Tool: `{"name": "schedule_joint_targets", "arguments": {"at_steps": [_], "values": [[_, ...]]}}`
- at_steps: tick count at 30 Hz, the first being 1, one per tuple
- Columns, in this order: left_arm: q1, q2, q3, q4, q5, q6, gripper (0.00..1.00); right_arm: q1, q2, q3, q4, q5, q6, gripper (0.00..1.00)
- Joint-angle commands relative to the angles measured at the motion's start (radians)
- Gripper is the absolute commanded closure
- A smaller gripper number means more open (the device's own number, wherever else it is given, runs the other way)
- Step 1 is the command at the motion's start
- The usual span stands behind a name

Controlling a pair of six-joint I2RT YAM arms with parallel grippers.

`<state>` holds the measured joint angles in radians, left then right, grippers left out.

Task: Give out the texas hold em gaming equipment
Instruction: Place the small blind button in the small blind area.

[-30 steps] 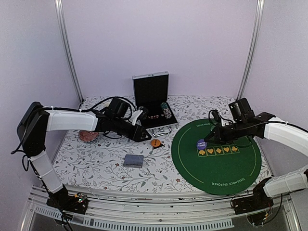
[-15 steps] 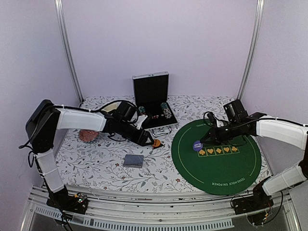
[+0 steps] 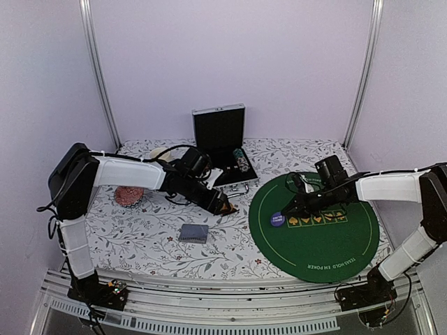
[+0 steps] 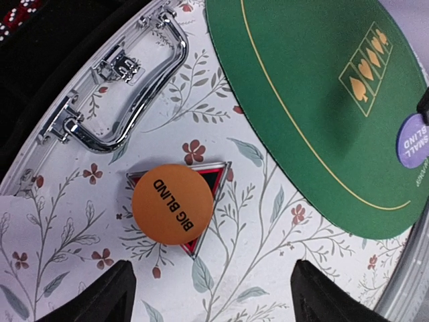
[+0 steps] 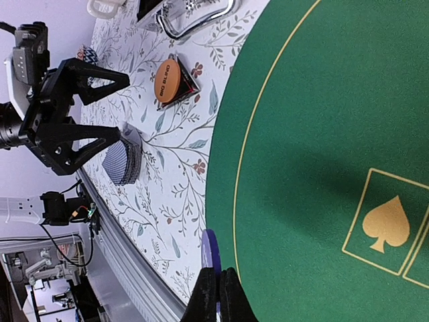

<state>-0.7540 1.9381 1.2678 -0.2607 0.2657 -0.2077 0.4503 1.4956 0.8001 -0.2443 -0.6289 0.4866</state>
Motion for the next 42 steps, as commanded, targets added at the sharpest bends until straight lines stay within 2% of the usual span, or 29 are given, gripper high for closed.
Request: {"name": "schedule_joint_targets", "arguments": {"at_steps": [1, 4, 10, 19, 25, 29, 32, 35, 42], "values": [[-0.012, 0.019, 0.028, -0.031, -0.047, 0.035, 0.16, -0.004, 0.062, -0.051, 0.171, -0.089, 0.044, 0.98], [-0.016, 0.037, 0.032, -0.032, -0.046, 0.036, 0.11, -0.003, 0.115, -0.071, 0.241, -0.107, 0.069, 0.98], [-0.025, 0.065, 0.036, -0.036, -0.053, 0.034, 0.11, -0.004, 0.199, -0.095, 0.319, -0.098, 0.1, 0.97], [-0.032, 0.082, 0.05, -0.036, -0.064, 0.04, 0.11, -0.004, 0.24, -0.049, 0.192, 0.027, 0.052, 0.92], [-0.038, 0.108, 0.07, -0.037, -0.061, 0.045, 0.11, -0.003, 0.242, -0.031, 0.169, 0.034, 0.033, 0.91], [-0.041, 0.132, 0.091, -0.039, -0.061, 0.051, 0.11, -0.001, 0.236, -0.006, 0.137, 0.044, 0.026, 0.82], [-0.042, 0.15, 0.114, -0.044, -0.065, 0.06, 0.12, 0.001, 0.221, 0.028, 0.089, 0.071, 0.008, 0.63], [-0.044, 0.163, 0.127, -0.043, -0.081, 0.064, 0.13, 0.002, 0.194, 0.06, 0.035, 0.107, -0.005, 0.5], [-0.042, 0.181, 0.15, -0.045, -0.135, 0.088, 0.15, 0.001, 0.146, 0.1, -0.029, 0.14, -0.03, 0.45]]}}
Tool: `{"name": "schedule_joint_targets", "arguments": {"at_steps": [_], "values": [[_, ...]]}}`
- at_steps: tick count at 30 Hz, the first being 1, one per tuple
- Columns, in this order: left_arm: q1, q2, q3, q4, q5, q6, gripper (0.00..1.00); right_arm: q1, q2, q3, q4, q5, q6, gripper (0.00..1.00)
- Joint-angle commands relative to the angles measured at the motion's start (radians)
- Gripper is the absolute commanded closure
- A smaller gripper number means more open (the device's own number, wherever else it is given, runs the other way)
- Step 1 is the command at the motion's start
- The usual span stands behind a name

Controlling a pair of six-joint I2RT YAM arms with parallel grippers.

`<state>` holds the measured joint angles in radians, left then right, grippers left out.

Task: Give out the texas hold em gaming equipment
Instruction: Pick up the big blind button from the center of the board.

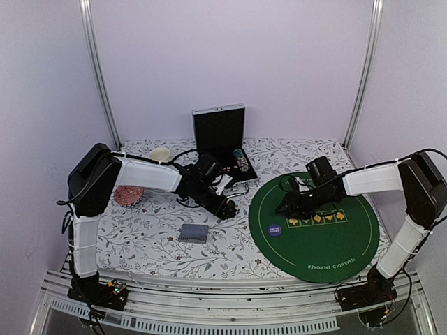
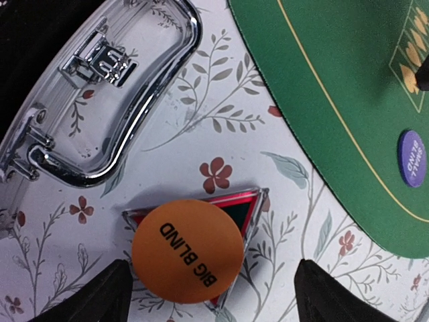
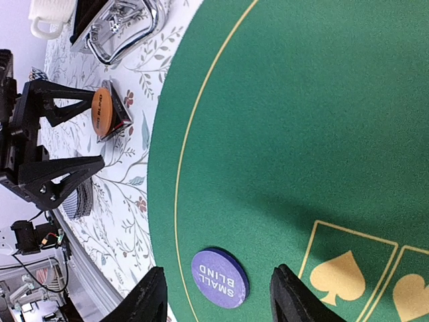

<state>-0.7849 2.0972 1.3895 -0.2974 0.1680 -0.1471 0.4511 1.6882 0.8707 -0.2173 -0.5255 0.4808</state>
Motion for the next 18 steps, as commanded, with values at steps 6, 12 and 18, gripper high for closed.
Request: {"name": "schedule_joint_targets", "arguments": {"at_steps": [6, 12, 18], "values": [[-0.016, 0.05, 0.062, -0.019, -0.071, 0.062, 0.22, 0.0, -0.056, 0.03, -0.066, 0.038, -0.03, 0.45], [-0.015, 0.053, 0.057, -0.013, -0.055, 0.075, 0.32, 0.0, -0.055, 0.027, -0.068, 0.033, -0.033, 0.45], [-0.016, 0.05, 0.04, 0.0, -0.058, 0.081, 0.47, 0.0, -0.055, 0.033, -0.065, 0.021, -0.034, 0.45]]}}
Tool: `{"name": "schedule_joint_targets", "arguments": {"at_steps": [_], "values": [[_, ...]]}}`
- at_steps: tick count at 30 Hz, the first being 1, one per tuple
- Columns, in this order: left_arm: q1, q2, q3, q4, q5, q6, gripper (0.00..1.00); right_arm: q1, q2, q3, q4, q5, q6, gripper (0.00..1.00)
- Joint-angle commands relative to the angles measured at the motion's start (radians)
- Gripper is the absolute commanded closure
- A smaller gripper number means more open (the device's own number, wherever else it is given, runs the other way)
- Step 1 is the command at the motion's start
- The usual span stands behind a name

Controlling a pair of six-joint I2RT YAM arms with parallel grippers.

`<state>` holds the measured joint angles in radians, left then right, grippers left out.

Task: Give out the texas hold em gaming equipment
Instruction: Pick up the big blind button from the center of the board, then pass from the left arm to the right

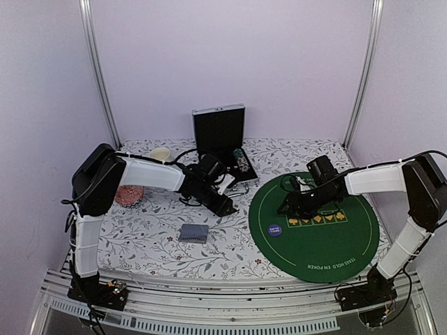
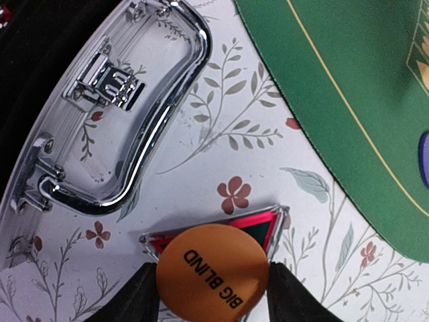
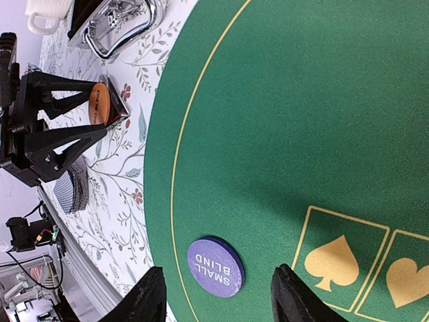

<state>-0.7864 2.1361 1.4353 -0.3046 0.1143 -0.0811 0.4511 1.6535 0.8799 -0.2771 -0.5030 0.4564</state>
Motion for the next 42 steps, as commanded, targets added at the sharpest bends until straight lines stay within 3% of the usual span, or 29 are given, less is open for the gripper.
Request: {"name": "schedule_joint_targets", "arguments": {"at_steps": [1, 13, 26, 33, 37, 42], "values": [[-0.014, 0.01, -0.008, 0.006, -0.003, 0.016, 0.5, 0.0, -0.02, 0.024, -0.006, -0.004, -0.01, 0.45], [-0.014, -0.03, -0.048, 0.035, 0.013, 0.033, 0.74, 0.0, -0.024, 0.037, -0.018, -0.014, -0.008, 0.45], [-0.017, -0.229, -0.163, 0.134, 0.111, 0.119, 0.76, 0.044, -0.087, 0.117, -0.017, -0.057, -0.018, 0.45], [-0.039, -0.401, -0.291, 0.303, 0.174, 0.217, 0.76, 0.112, -0.111, 0.116, 0.292, -0.259, 0.11, 0.44], [-0.055, -0.479, -0.356, 0.41, 0.178, 0.23, 0.75, 0.159, -0.076, 0.158, 0.315, -0.222, 0.148, 0.38], [-0.078, -0.512, -0.37, 0.43, 0.163, 0.258, 0.75, 0.208, -0.026, 0.2, 0.386, -0.253, 0.171, 0.33]]}}
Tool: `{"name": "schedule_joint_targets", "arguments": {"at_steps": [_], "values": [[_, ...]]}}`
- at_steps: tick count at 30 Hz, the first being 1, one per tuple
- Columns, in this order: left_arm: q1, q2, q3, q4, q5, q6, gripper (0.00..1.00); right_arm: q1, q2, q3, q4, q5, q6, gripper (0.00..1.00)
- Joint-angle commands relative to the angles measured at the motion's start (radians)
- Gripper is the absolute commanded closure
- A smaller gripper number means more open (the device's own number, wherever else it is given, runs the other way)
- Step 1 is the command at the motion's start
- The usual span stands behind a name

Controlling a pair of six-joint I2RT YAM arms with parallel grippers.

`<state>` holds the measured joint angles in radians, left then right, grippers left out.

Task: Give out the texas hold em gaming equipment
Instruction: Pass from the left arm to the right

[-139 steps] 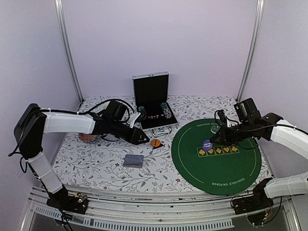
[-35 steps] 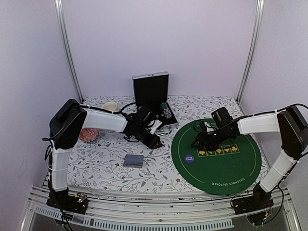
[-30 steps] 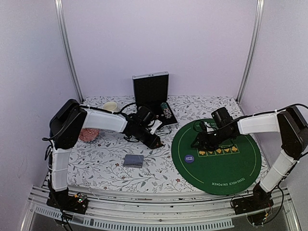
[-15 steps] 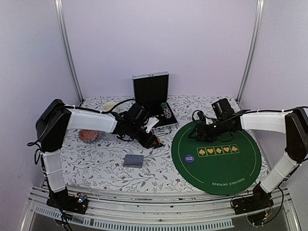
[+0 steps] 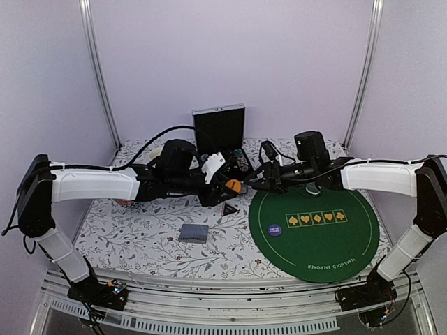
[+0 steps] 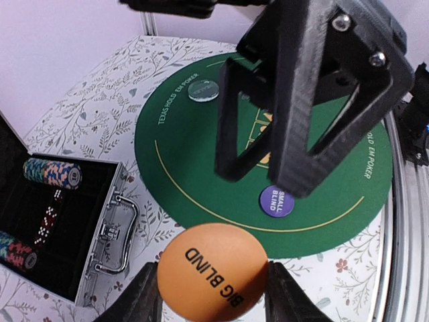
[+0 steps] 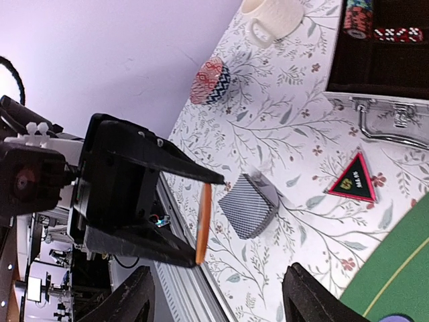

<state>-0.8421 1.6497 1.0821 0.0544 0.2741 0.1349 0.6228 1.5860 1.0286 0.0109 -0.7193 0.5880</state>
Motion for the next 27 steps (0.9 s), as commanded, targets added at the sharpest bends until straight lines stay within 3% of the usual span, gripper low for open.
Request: {"name": "schedule_joint_targets", "arguments": {"at_steps": [1, 6, 9, 12, 16, 20, 23, 24, 27], "values": [[-0.027, -0.029, -0.018, 0.072, -0.002, 0.045, 0.75, 0.04, 0.05, 0.066, 0.098, -0.032, 0.041, 0.32], [-0.04, -0.048, -0.025, 0.072, -0.018, 0.05, 0.75, 0.057, 0.087, 0.094, 0.098, -0.012, 0.043, 0.41], [-0.045, -0.055, -0.029, 0.073, -0.024, 0.054, 0.75, 0.06, 0.101, 0.104, 0.096, -0.025, 0.046, 0.62], [-0.05, -0.06, -0.035, 0.078, -0.031, 0.056, 0.75, 0.062, 0.099, 0.104, 0.093, -0.025, 0.046, 0.76], [-0.053, -0.062, -0.039, 0.082, -0.036, 0.061, 0.75, 0.062, 0.098, 0.1, 0.077, -0.015, 0.042, 0.79], [-0.054, -0.061, -0.04, 0.082, -0.041, 0.064, 0.75, 0.061, 0.104, 0.102, 0.072, -0.038, 0.044, 0.96], [-0.055, -0.063, -0.04, 0.082, -0.043, 0.066, 0.72, 0.06, 0.082, 0.092, 0.061, -0.052, 0.035, 0.98], [-0.056, -0.066, -0.04, 0.081, -0.048, 0.064, 0.67, 0.054, 0.066, 0.082, 0.052, -0.053, 0.031, 0.98], [-0.056, -0.077, -0.043, 0.078, -0.091, 0.055, 0.35, 0.013, -0.004, 0.035, -0.063, -0.025, 0.0, 0.98]]}}
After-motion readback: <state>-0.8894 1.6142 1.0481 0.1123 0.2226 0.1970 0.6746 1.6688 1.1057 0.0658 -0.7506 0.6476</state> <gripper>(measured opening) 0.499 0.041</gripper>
